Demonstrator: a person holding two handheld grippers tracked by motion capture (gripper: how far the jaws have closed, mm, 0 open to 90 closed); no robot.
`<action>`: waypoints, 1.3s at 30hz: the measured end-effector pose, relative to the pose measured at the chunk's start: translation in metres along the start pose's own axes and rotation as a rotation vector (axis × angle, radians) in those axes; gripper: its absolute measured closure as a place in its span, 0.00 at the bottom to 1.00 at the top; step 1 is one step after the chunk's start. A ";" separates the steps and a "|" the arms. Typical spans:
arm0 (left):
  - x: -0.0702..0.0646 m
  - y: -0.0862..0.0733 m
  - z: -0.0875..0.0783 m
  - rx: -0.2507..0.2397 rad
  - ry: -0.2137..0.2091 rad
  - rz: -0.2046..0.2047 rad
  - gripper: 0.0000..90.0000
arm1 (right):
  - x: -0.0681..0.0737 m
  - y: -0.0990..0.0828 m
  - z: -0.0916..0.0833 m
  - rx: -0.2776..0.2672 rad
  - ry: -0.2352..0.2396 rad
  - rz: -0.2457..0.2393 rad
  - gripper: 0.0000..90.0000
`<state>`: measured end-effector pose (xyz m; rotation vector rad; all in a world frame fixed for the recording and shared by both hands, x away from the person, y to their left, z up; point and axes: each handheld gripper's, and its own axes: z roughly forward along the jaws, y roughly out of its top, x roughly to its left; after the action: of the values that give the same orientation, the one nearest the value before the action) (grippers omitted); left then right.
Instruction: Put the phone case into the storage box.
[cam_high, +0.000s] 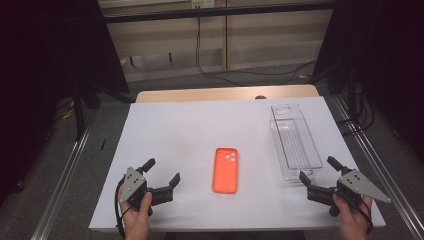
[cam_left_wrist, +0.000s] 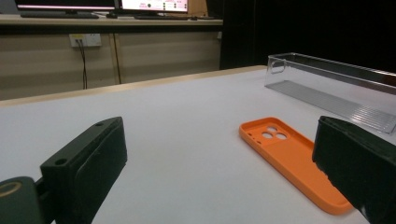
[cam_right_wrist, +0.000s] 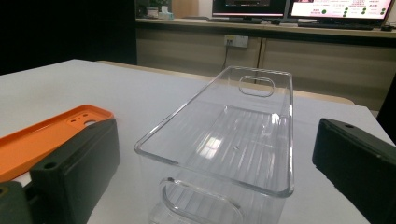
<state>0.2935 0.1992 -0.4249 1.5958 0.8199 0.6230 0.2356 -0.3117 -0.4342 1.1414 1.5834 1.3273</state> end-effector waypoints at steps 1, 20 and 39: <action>-0.001 0.001 0.001 -0.003 -0.005 0.001 0.03 | -0.001 0.000 0.000 0.001 -0.002 0.000 0.00; -0.014 0.013 0.025 -0.025 -0.095 0.036 0.00 | 0.003 0.002 -0.002 -0.012 -0.004 -0.006 0.01; -0.048 0.026 0.070 -0.036 -0.170 0.053 0.01 | 0.005 0.003 0.005 -0.005 0.022 -0.019 0.01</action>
<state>0.3230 0.1170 -0.4100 1.6169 0.6391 0.5284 0.2388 -0.3055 -0.4322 1.1098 1.6021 1.3344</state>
